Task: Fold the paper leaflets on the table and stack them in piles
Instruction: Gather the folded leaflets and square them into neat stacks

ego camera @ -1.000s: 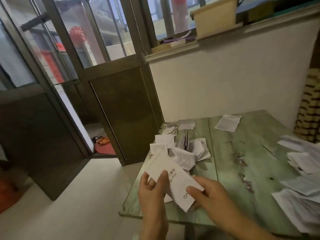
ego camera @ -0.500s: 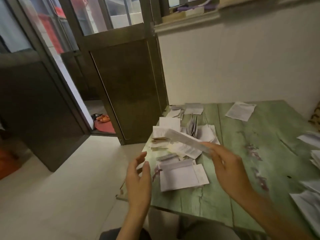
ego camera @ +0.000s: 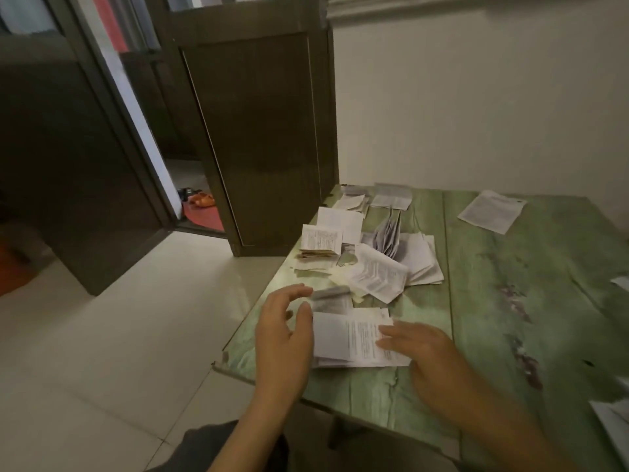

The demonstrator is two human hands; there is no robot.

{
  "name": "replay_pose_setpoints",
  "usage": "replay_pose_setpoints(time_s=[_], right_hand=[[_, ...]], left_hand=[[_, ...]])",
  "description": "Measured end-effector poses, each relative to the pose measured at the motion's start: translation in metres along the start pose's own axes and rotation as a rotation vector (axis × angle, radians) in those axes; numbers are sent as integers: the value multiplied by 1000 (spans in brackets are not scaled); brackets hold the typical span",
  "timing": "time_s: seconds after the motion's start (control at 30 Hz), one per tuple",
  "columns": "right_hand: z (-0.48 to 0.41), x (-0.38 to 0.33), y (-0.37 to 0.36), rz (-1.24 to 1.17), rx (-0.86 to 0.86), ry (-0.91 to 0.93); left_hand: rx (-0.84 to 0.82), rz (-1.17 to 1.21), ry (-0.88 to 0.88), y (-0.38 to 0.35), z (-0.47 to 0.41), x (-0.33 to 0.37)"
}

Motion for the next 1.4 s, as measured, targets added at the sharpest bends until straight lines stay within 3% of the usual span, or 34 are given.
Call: replay_pose_setpoints(time_s=[0.27,0.47,0.67,0.87,0.97,1.07,1.17,1.27,1.4], right_hand=[[-6,-21,72,47,-129,-73],[-47,45,148,224,-467,-456],[-102,184,99,198,-255,-657],[-120,252,63,303,-140,-825],[-134,260,57,228,-107,-844],[-138,255,59,415,-81,-802],[-132,245,54,504,-7,-667],[-121,236,52,552,-36,-492],[-112,201,86,258,27,-603]], left_hand=[[-215,-90,-154,-45,-7,21],[-397,5,-168,-89,-32,57],[-428,131,-130,-103,-51,62],[-375,199,-106,-103,-72,59],[-354,233,-83,-98,-77,56],[-369,242,-74,-96,-78,52],[-379,219,-72,-97,-73,49],[-368,226,-49,-97,-61,47],[-372,323,-19,-89,-46,43]])
Point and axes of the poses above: each hand's wrist, its own z-axis away from the middle knuckle, its own y-axis out of the back of the hand, x = y × z, the point moved 1 cm from there along -z, towards the middle knuckle, and after that the axes turned 1 degree about y, right-handed, at the moved point
